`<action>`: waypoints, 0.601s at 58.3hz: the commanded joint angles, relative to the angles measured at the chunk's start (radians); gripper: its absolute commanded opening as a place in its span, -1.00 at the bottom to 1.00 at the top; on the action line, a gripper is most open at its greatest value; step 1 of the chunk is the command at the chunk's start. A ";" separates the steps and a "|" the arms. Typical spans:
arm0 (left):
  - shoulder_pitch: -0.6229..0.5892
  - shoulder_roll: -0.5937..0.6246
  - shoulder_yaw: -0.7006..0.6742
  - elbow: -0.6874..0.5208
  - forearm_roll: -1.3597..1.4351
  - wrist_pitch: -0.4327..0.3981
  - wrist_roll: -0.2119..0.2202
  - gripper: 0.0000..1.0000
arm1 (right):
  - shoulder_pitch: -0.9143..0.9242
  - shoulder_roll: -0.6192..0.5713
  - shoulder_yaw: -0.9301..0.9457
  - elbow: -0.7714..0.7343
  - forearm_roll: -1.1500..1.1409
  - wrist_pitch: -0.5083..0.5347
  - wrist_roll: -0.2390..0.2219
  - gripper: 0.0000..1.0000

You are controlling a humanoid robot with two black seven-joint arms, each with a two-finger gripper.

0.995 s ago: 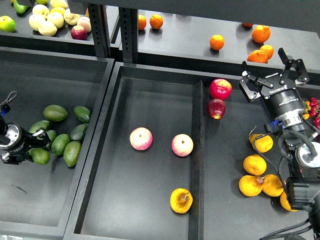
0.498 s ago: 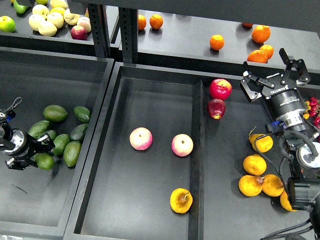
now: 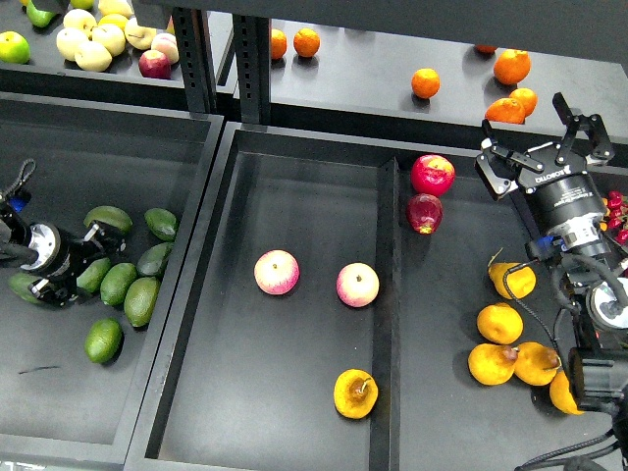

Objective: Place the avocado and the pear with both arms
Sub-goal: 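Raise the left gripper and move it over the nearer red apple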

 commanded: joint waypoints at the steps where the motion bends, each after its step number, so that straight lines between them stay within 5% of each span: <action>1: 0.005 -0.019 -0.073 -0.015 -0.004 0.000 0.000 0.97 | 0.009 -0.001 -0.002 -0.003 0.000 -0.001 -0.002 0.99; 14: 0.029 -0.073 -0.255 -0.101 -0.115 0.000 0.000 0.96 | 0.010 -0.004 -0.007 -0.006 0.000 0.002 -0.002 0.99; 22: 0.137 -0.166 -0.487 -0.204 -0.139 0.000 0.000 0.96 | 0.004 -0.037 -0.023 0.000 0.002 0.005 -0.009 0.99; 35: 0.324 -0.372 -0.740 -0.397 -0.139 0.000 0.000 0.95 | 0.007 -0.051 -0.056 0.013 0.009 0.029 -0.097 0.99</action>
